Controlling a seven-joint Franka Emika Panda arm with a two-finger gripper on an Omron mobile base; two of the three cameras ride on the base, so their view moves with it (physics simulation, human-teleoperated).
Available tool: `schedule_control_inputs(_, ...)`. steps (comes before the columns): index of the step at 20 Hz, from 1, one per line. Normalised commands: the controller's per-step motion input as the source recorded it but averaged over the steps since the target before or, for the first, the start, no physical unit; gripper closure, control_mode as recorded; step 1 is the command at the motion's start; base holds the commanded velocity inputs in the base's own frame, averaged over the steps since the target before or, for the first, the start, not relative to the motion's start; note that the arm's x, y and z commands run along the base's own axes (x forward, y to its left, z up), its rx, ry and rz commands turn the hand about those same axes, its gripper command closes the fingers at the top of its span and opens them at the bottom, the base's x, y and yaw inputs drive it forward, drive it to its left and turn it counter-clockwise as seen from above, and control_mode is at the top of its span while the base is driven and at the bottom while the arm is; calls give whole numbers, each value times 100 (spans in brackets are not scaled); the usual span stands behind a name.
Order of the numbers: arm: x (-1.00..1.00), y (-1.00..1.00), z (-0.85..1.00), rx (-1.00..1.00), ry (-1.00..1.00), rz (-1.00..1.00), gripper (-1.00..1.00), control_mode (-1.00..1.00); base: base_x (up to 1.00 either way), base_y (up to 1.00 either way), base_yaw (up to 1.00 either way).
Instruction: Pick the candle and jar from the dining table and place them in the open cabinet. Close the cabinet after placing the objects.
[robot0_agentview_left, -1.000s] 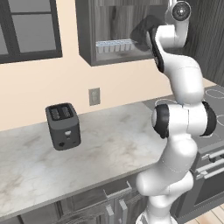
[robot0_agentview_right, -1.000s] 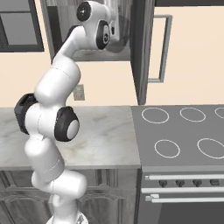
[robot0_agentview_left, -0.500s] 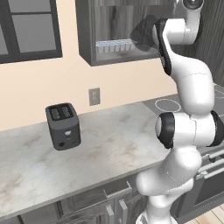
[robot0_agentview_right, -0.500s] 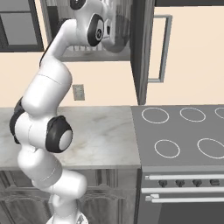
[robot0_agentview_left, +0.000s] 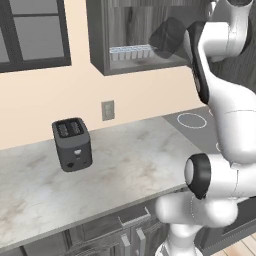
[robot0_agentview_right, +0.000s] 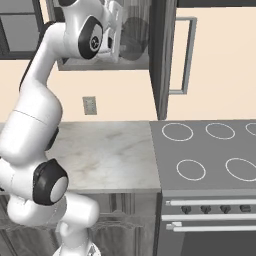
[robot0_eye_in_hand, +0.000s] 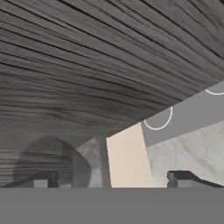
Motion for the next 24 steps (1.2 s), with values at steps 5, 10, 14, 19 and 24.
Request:
schedule_control_inputs(5, -100, 16, -41, 4, 9, 0, -100, -100, 0, 0, 0)
schedule_control_inputs(10, -98, 11, -37, 5, 11, 0, -100, -100, 0, 0, 0)
schedule_control_inputs(14, -74, 7, -35, 4, 18, 0, -100, -100, 0, 0, 0)
schedule_control_inputs(19, -35, 7, -23, 1, 26, 0, -100, -100, 0, 0, 0)
schedule_control_inputs(24, -16, 6, -12, 1, 30, 0, -100, -100, 0, 0, 0)
